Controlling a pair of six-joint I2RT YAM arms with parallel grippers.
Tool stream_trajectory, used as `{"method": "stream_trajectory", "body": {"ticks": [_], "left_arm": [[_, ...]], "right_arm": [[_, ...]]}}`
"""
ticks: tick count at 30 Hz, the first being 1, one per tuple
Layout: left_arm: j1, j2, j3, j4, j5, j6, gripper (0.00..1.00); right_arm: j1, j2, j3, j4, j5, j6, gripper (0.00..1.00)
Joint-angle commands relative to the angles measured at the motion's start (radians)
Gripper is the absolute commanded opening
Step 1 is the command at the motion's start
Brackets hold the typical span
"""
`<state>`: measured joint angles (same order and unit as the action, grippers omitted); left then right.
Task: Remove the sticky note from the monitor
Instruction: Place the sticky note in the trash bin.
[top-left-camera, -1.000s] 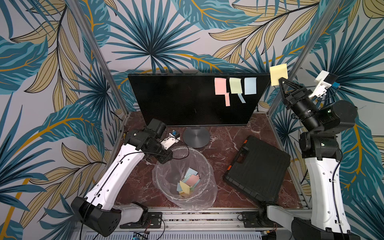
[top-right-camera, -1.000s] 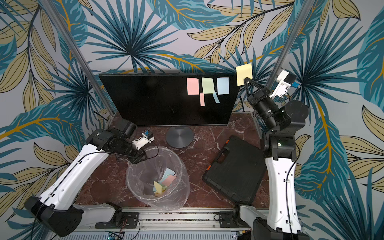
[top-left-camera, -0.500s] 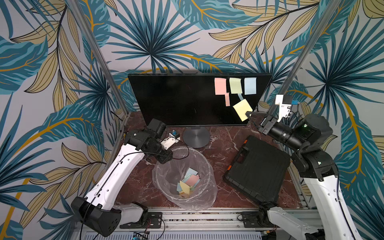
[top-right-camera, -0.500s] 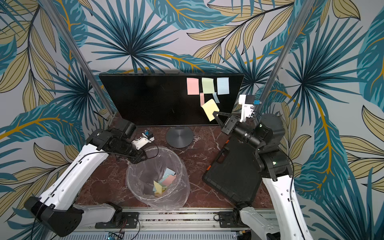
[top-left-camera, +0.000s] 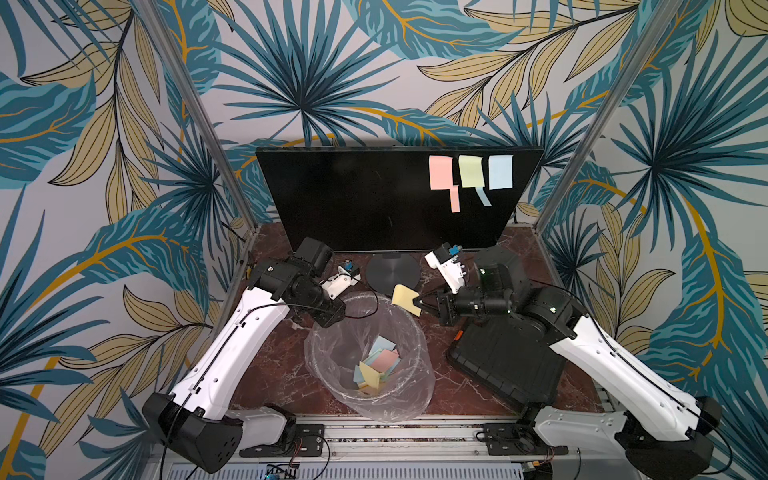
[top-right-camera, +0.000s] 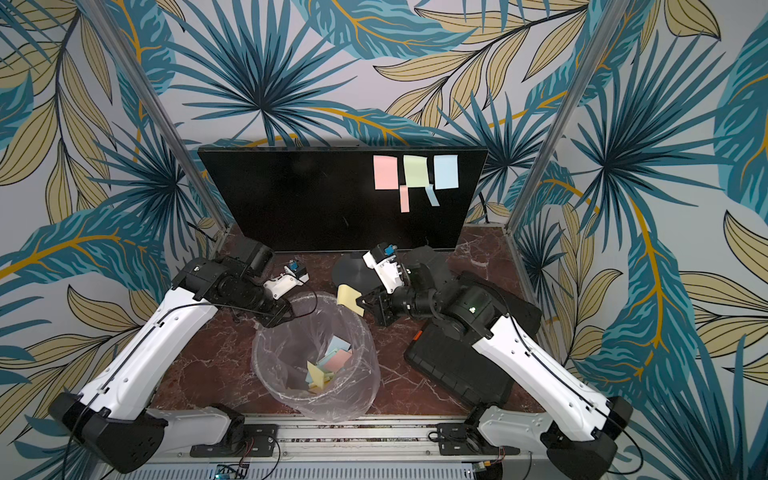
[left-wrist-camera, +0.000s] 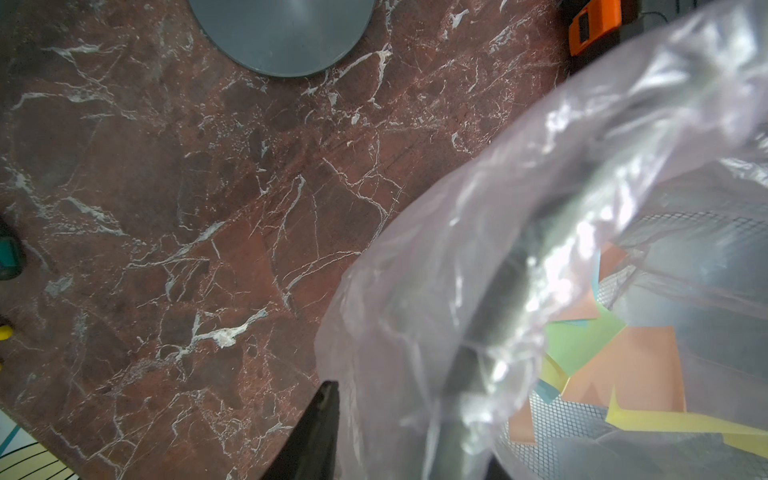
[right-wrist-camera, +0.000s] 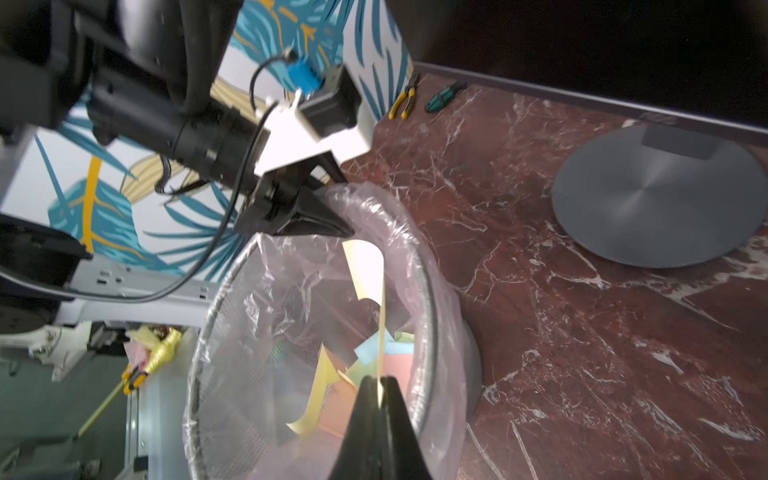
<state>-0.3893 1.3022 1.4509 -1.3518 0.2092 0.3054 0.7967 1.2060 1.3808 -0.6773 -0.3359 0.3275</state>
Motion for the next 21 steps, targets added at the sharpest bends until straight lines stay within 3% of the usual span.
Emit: {"method": "stream_trajectory", "body": {"ticks": [1, 10, 11, 13, 21], "left_arm": [[-0.001, 0.0, 0.02, -0.007, 0.004, 0.002, 0.4], [-0.002, 0.003, 0.023, -0.006, 0.005, 0.001, 0.4], [-0.002, 0.003, 0.023, -0.007, 0.004, 0.001, 0.4], [-0.001, 0.003, 0.023, -0.006, 0.004, 0.003, 0.4], [-0.001, 0.002, 0.023, -0.007, 0.003, 0.002, 0.4]], "right_arm": [[0.082, 0.038, 0.029, -0.04, 0.024, -0.102, 0.0], [0.209, 0.152, 0.06, -0.023, 0.003, -0.163, 0.01], [0.217, 0.158, 0.063, -0.019, 0.0, -0.168, 0.08], [0.227, 0.162, 0.067, -0.015, -0.003, -0.177, 0.32], [0.23, 0.125, 0.044, 0.021, 0.025, -0.177, 0.54]]}}
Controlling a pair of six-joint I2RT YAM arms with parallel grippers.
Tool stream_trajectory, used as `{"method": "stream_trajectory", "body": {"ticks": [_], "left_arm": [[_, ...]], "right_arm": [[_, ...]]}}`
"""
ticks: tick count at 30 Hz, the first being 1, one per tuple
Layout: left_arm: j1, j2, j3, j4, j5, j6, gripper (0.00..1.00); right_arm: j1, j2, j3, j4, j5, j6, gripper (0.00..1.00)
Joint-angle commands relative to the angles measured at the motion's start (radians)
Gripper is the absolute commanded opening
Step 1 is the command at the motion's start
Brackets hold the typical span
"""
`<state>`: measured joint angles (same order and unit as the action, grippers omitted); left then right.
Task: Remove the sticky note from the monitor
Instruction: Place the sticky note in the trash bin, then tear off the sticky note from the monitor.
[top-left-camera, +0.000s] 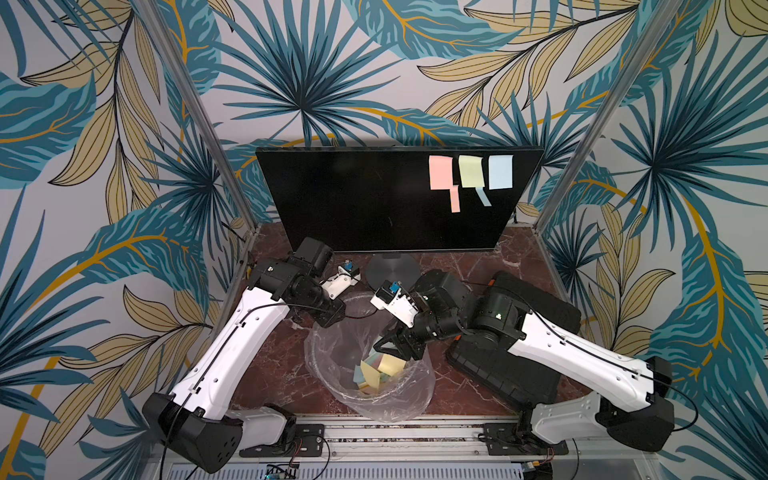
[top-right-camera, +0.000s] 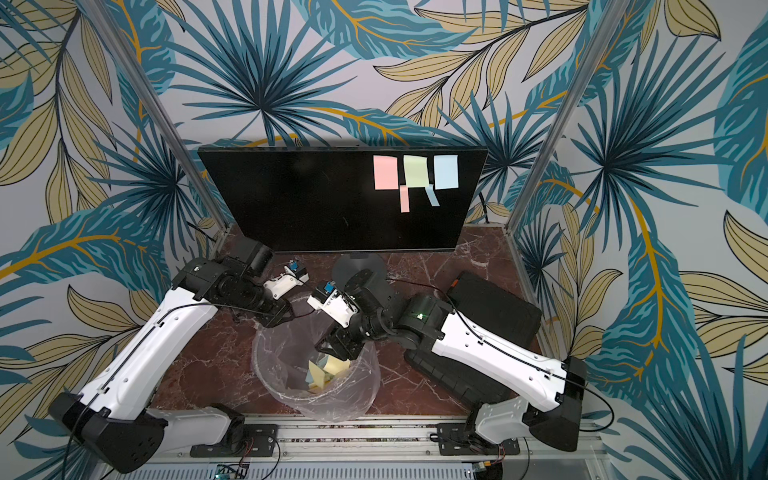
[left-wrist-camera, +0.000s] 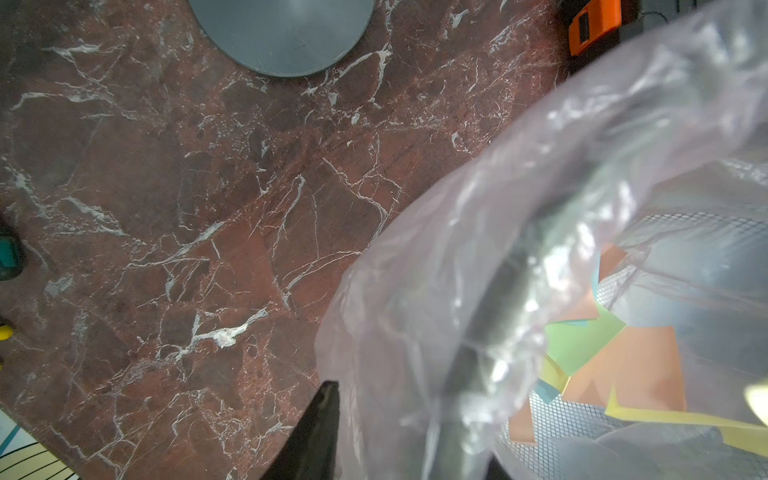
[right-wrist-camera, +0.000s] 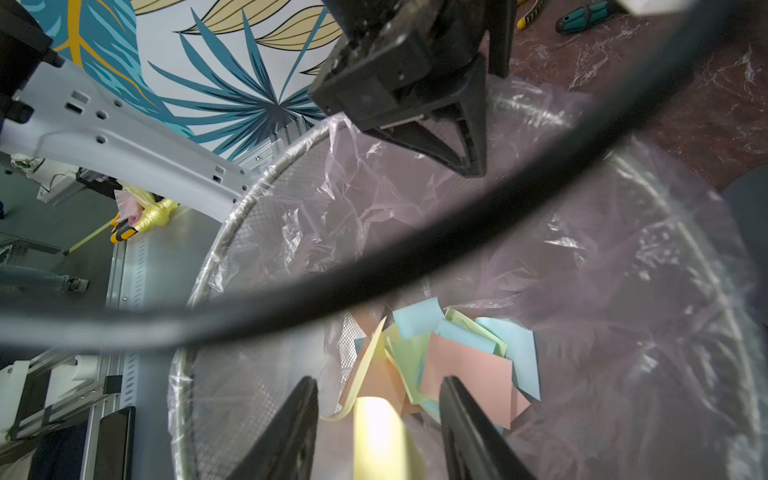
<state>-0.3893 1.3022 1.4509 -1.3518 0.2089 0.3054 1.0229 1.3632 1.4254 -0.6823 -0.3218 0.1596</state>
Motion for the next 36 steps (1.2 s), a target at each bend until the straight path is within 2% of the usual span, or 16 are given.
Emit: {"method": "stream_trajectory", "body": {"ticks": [1, 7, 16, 21, 28, 36], "left_arm": [[-0.001, 0.002, 0.023, -0.007, 0.004, 0.001, 0.4], [-0.002, 0.002, 0.022, -0.004, 0.003, 0.001, 0.4], [-0.001, -0.001, 0.021, -0.004, 0.004, 0.001, 0.4], [0.0, -0.003, 0.017, -0.003, 0.004, 0.002, 0.4], [-0.002, -0.003, 0.02, -0.002, 0.003, 0.001, 0.4], [-0.001, 0.0, 0.023, -0.001, -0.002, 0.002, 0.4]], "right_arm": [[0.003, -0.037, -0.005, 0.034, 0.009, -0.008, 0.55], [0.004, -0.063, -0.027, 0.075, 0.024, 0.006, 0.58], [-0.033, -0.18, -0.043, 0.087, 0.304, 0.087, 0.59], [-0.167, -0.302, -0.108, 0.146, 0.326, 0.198, 0.59], [-0.441, -0.455, -0.178, 0.197, 0.341, 0.376, 0.63], [-0.691, -0.465, -0.13, 0.206, 0.274, 0.459, 0.66]]}}
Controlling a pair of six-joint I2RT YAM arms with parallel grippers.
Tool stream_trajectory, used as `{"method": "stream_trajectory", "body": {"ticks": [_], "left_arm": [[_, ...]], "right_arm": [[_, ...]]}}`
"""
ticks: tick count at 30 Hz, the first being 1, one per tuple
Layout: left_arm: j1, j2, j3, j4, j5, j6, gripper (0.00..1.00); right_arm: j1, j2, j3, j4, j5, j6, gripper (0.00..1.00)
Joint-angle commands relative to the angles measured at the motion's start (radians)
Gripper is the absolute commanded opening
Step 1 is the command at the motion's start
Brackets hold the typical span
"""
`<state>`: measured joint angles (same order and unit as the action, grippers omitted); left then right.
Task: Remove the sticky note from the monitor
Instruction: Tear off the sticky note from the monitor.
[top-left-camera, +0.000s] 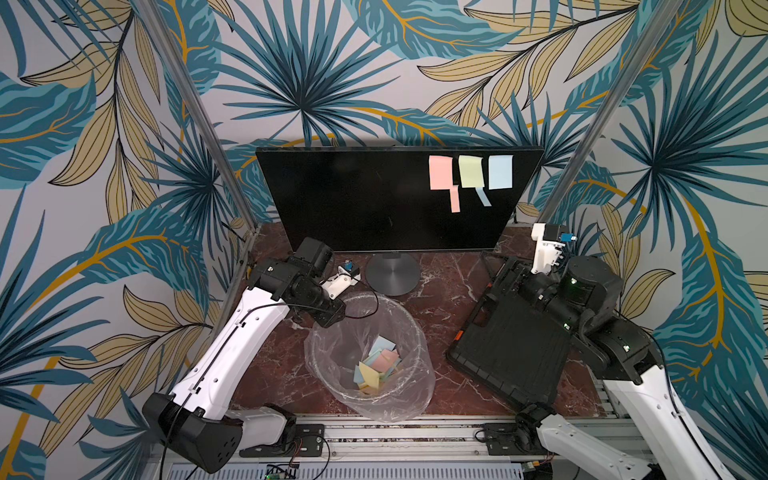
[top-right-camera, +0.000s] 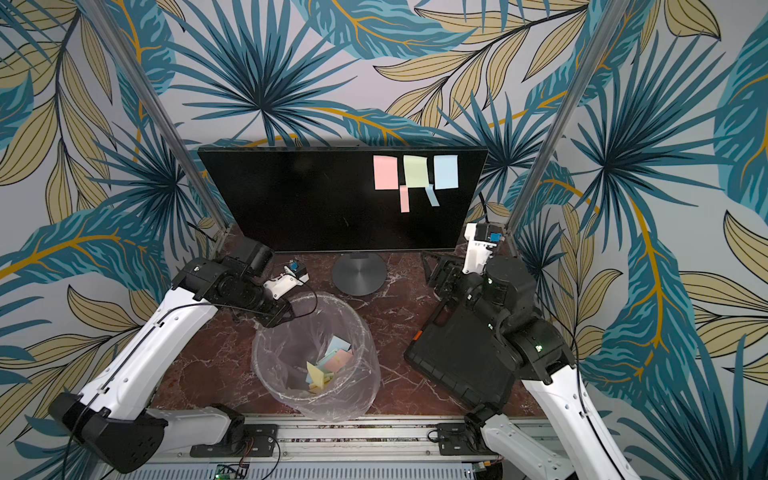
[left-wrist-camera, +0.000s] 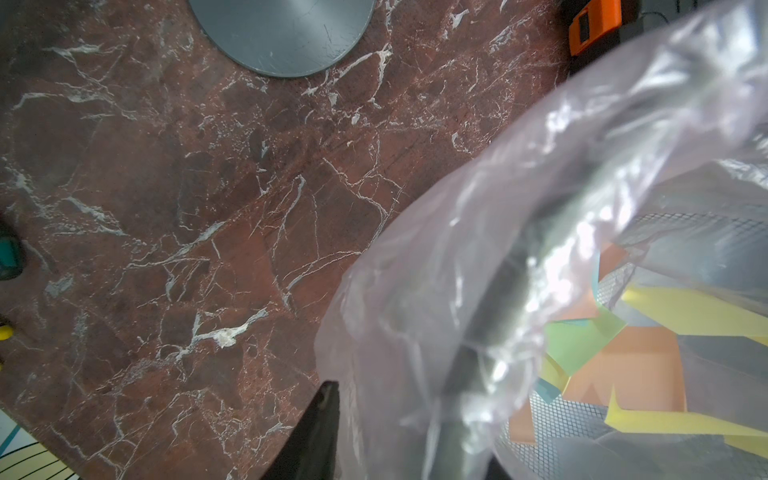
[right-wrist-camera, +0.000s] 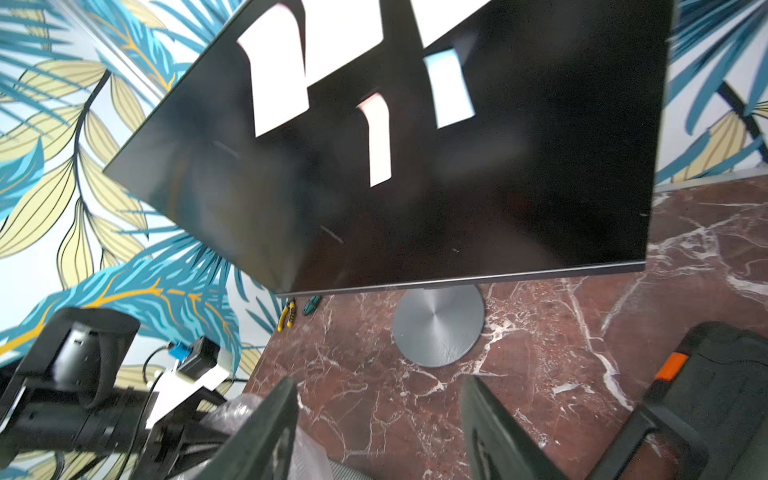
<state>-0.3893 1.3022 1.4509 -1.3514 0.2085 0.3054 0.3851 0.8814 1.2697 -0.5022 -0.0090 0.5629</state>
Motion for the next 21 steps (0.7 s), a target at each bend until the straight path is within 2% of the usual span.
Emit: {"method": "stream_trajectory", "body": {"ticks": [1, 11, 21], "left_arm": [[-0.001, 0.002, 0.024, 0.0, 0.001, 0.001, 0.4], [-0.001, 0.004, 0.019, 0.001, -0.006, 0.003, 0.4], [-0.002, 0.012, 0.024, 0.0, 0.0, 0.003, 0.4]], "right_arm": [[-0.083, 0.024, 0.034, 0.028, -0.057, 0.069, 0.66], [-0.338, 0.108, 0.01, 0.203, -0.335, 0.244, 0.67], [-0.46, 0.167, -0.004, 0.367, -0.495, 0.348, 0.68]]}}
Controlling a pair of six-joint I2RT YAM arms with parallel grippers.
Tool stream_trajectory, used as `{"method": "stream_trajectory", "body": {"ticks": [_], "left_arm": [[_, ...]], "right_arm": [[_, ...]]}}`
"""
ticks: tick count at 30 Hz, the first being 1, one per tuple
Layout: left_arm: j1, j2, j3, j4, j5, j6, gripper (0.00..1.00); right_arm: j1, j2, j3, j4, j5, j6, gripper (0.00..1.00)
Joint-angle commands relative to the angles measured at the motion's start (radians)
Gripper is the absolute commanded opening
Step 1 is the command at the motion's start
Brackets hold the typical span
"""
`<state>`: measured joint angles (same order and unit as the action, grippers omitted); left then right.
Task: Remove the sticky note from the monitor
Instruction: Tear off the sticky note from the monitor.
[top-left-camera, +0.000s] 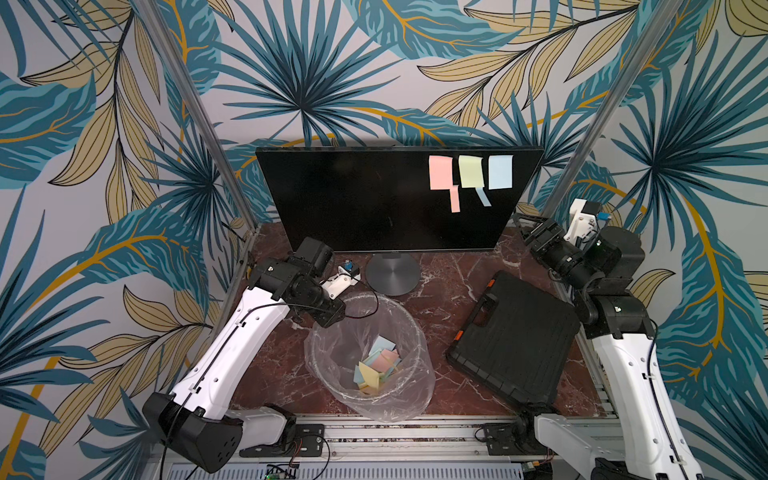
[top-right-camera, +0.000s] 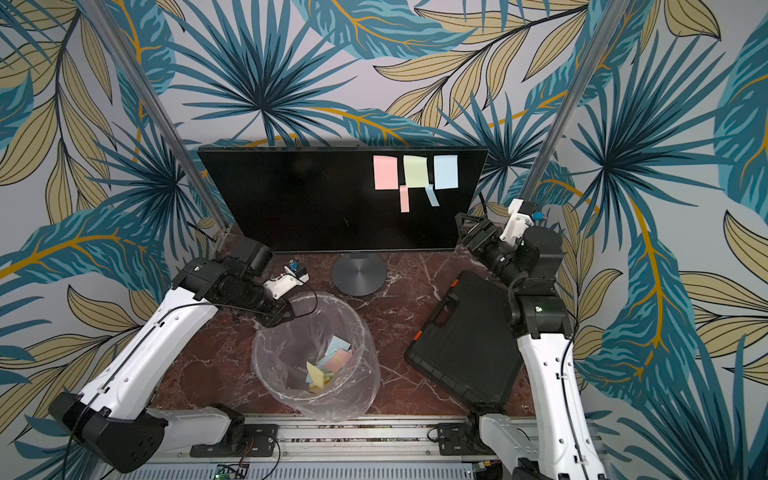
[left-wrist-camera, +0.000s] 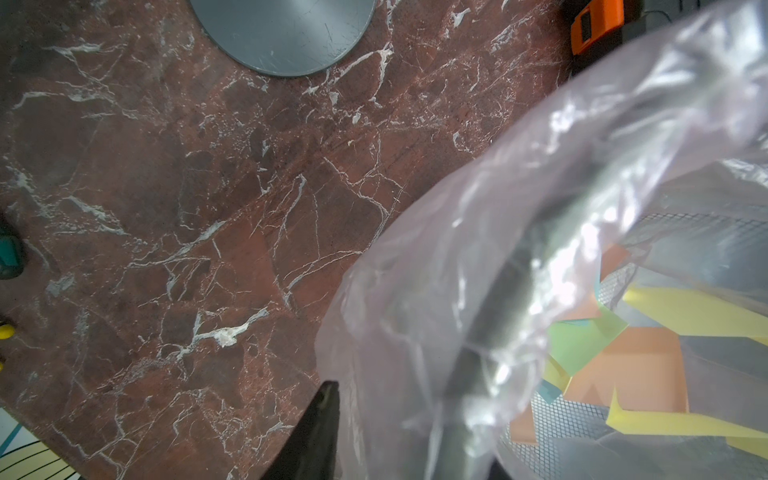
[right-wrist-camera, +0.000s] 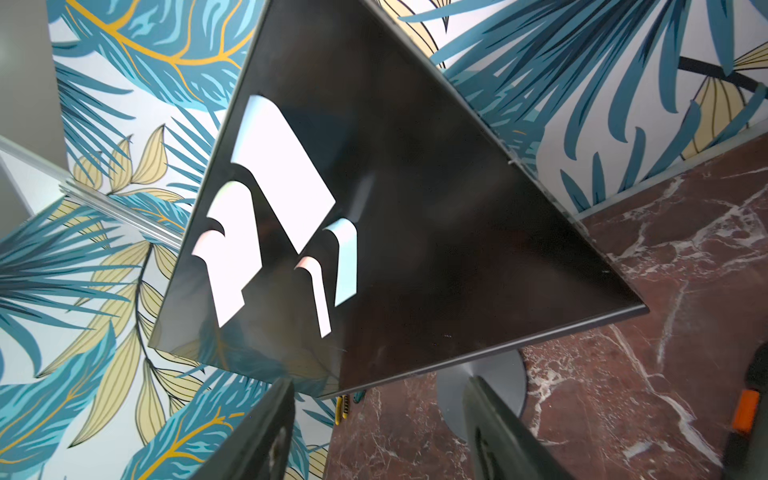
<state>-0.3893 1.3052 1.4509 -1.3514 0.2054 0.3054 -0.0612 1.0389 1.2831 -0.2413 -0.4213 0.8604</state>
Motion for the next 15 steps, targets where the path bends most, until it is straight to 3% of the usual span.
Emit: {"method": "stream_trajectory", "body": {"ticks": [1, 15], "left_arm": [[-0.001, 0.009, 0.025, -0.001, 0.003, 0.003, 0.4], [-0.002, 0.015, 0.027, -0.003, 0.0, 0.003, 0.4]], "right_arm": [[-0.016, 0.011, -0.015, 0.11, -0.086, 0.051, 0.68], [-0.093, 0.059, 0.013, 0.19, -0.143, 0.137, 0.68]]}}
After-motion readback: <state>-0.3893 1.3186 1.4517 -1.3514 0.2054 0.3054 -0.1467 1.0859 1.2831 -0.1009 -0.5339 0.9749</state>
